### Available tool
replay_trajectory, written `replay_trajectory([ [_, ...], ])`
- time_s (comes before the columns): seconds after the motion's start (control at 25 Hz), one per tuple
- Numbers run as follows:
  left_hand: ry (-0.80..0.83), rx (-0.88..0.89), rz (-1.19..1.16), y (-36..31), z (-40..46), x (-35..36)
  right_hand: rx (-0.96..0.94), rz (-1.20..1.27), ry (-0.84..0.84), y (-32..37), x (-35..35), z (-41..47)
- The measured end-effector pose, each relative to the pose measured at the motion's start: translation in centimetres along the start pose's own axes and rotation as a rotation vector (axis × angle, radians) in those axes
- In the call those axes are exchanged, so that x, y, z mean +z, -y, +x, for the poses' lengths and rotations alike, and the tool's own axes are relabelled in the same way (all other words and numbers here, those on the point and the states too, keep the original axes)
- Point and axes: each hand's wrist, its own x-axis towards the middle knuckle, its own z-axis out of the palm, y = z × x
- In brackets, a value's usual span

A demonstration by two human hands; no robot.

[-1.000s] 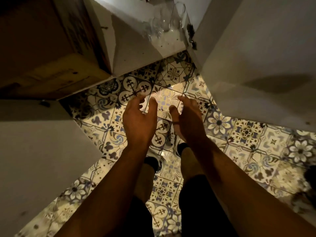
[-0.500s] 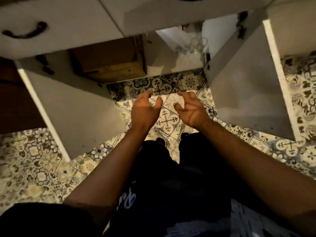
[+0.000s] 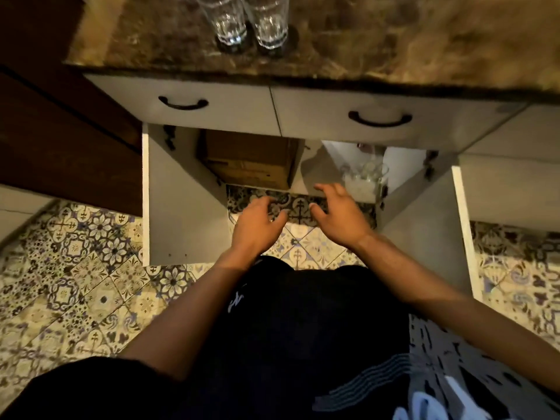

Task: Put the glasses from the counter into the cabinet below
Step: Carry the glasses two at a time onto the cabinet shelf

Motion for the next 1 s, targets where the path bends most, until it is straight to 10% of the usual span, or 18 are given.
replay_trajectory([
  [0.6,-0.451,0.186,-0.515,-0.5,16.4,-17.7,-0.057,0.298,-0.487,12.2,-7.2,14.4],
  [1.0,-0.181,0.352,-0.620,-2.1,25.5,-21.5,0.026,0.326,-0.492,15.6,-9.0,20.5],
])
